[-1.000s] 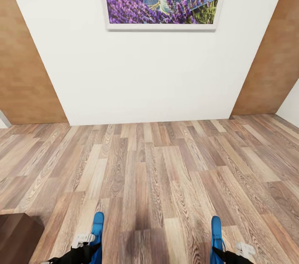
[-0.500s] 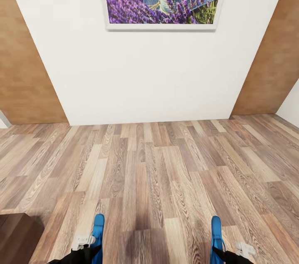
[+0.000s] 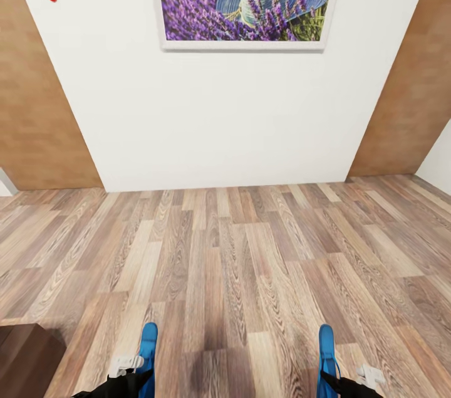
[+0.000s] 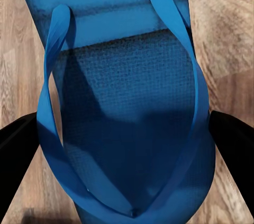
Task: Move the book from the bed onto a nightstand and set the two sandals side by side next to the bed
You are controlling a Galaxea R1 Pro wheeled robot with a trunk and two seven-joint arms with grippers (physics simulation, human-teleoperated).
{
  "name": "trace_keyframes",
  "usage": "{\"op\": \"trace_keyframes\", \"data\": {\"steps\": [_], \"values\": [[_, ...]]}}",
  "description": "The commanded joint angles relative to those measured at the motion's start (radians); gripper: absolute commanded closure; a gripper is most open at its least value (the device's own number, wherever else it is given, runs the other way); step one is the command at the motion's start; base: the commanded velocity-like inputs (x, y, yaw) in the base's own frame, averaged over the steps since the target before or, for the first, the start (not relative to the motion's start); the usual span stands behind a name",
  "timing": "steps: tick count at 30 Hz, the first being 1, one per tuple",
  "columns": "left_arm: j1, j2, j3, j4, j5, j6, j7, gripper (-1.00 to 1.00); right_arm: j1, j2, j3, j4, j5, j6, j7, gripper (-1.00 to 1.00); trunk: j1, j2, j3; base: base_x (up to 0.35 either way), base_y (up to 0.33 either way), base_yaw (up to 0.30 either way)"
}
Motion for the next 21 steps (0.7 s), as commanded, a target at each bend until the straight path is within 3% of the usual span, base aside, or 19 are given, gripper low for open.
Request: {"op": "trace_keyframes", "data": {"steps": [1, 21], "values": [[-0.001, 0.0, 0.007, 0.0, -0.011, -0.006, -0.005, 1.0, -0.001, 0.001, -0.005, 0.0, -0.003, 0.01, 0.007, 1.0, 0.0, 0.0, 0.001, 0.0, 0.0, 0.0], [-0.001, 0.0, 0.007, 0.0, -0.011, -0.006, -0.005, 1.0, -0.001, 0.0, -0.005, -0.001, -0.003, 0.01, 0.008, 1.0, 0.0, 0.0, 0.017, 0.0, 0.0, 0.0]]}}
